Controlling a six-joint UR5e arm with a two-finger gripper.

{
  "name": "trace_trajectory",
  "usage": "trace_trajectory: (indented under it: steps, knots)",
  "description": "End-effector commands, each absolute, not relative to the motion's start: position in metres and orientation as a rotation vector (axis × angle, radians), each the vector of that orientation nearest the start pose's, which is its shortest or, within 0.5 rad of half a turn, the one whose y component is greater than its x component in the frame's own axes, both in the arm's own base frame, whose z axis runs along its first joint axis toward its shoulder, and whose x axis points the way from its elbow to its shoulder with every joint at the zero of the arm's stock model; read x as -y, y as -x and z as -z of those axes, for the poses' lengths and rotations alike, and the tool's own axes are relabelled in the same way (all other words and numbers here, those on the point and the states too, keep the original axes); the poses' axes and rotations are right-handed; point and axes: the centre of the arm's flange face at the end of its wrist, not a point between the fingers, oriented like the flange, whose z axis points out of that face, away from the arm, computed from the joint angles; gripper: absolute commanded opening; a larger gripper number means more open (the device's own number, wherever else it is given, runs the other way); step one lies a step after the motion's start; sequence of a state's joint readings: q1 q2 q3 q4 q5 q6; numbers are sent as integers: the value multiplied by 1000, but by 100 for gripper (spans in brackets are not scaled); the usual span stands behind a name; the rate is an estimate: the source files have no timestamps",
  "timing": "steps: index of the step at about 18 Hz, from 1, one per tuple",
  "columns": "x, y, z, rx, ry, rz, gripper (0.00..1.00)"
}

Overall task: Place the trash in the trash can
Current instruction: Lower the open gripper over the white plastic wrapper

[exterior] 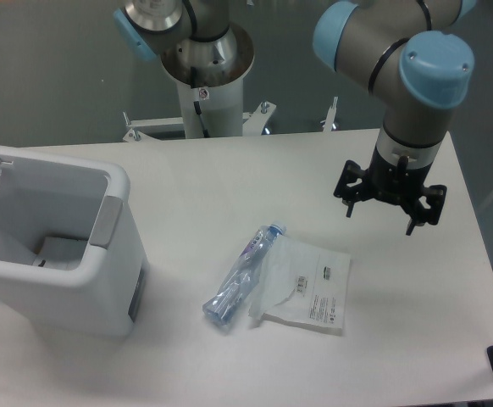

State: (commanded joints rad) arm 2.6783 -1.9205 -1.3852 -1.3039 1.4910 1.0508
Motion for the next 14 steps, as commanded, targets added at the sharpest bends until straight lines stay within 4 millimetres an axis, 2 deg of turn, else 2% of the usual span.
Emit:
trace_trajectory:
  steps: [3,5,7,9,10,11,14]
  knots:
    - [-411,506,-392,88,3030,-58,100]
    - [-414,505,-387,148,2999,-118,100]
    - [-421,494,-379,256,2965,-151,100]
    - [-418,482,-362,319,2946,-145,100]
    - [-418,472,-351,325,2951,-130,100]
    - [-415,462,-352,322,2949,-134,100]
    - [-413,453,-338,336,2960,-90,100]
